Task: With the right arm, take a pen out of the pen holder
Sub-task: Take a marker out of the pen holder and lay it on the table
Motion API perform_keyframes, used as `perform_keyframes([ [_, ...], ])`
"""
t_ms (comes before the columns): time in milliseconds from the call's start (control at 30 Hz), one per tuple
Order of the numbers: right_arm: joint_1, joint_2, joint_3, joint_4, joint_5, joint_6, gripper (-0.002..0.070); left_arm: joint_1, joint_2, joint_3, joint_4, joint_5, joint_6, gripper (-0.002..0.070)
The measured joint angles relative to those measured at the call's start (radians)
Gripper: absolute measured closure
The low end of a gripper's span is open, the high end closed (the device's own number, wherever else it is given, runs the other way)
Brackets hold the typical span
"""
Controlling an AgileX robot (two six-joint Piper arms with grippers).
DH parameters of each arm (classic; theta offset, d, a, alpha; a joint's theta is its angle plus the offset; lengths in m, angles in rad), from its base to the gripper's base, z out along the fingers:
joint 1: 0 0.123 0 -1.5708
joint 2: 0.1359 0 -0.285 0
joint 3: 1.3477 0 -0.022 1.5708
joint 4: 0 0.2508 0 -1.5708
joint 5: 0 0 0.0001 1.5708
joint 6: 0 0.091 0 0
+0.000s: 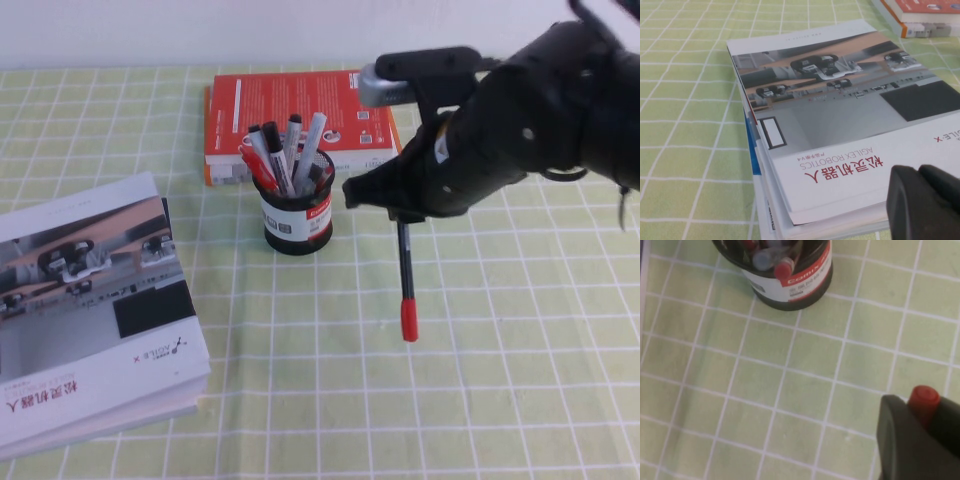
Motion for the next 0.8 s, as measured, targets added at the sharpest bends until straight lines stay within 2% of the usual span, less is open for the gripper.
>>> perform_keyframes([
  [133,-0.037,0.091,-0.066,0.068,0.016,0.0,0.0636,0.0,0.0,0.0,0.0,0.0,0.0,0.068],
  [367,-0.115,0.244,-0.194,0.196,0.097,-0.112,0.0636,0.0,0.0,0.0,0.0,0.0,0.0,0.068],
  [800,-0.149,0.412,-0.277,0.234,0.128,-0.162,0.0636,0.0,0.0,0.0,0.0,0.0,0.0,0.068],
])
